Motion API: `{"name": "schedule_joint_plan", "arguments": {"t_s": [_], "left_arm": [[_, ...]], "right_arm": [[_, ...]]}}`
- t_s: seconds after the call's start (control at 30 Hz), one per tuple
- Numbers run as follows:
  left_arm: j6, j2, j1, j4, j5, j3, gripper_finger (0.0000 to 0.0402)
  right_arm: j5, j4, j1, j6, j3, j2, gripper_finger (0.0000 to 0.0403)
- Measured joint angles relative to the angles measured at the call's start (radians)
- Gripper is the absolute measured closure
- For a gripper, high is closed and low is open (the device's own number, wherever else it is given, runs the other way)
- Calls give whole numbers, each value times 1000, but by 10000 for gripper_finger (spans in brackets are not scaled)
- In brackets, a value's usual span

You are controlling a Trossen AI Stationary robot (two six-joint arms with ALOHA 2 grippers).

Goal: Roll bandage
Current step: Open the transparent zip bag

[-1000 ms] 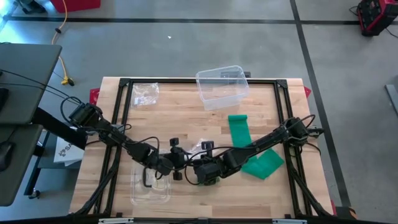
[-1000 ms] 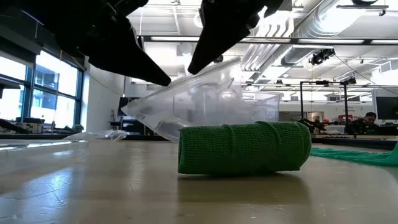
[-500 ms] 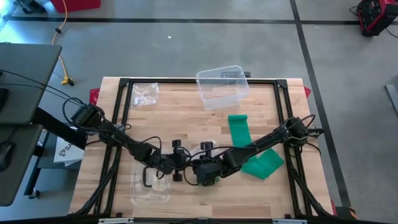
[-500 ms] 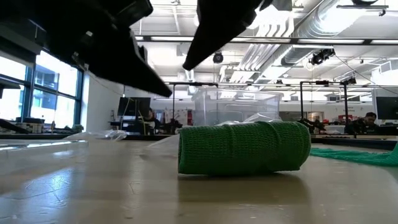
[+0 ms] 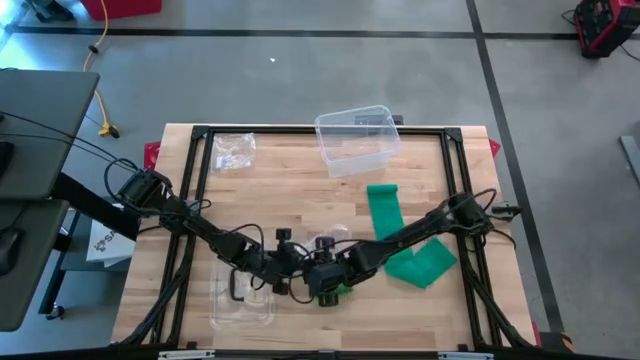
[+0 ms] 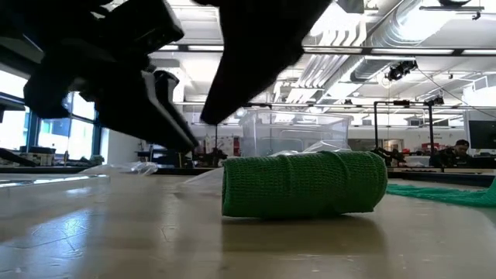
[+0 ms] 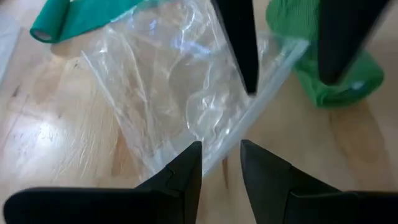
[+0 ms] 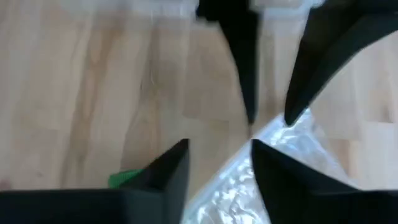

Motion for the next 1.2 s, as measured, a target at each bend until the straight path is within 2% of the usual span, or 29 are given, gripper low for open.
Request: {"name": "schedule_joint_plan", "arguments": {"t_s": [0.13, 0.27, 0.37, 0.43, 0.5, 0.63, 0.67, 0.87, 1.0, 1.2], "left_arm": [[-110, -37, -48, -177, -12, 1, 298], [-227, -52, -101, -282, -66, 1, 298], [-251, -52, -131, -288, -83, 1, 298], [-267, -52, -141, -287, -85, 1, 298], [-268, -52, -146, -282, -107, 1, 298], [-269, -52, -147, -259, -136, 1, 298], [-266, -52, -147, -241, -138, 1, 298], [-137, -52, -144, -46, -188, 1, 298], [-2, -52, -139, 101, -275, 1, 298], [140, -52, -109, 254, -348, 1, 298]], "right_arm": [[104, -1, 4, 52, 0, 57, 177], [168, -14, -6, 114, 0, 90, 169], [176, -50, -14, 133, 0, 99, 192], [171, -66, -18, 141, 0, 99, 222], [175, -102, -18, 149, 0, 102, 262], [186, -162, -18, 149, 0, 103, 373], [203, -182, -18, 139, 0, 103, 387], [352, -312, 10, 156, 0, 65, 400], [439, -325, 45, 112, 0, -12, 402], [436, -320, 87, 56, 1, -106, 403]]}}
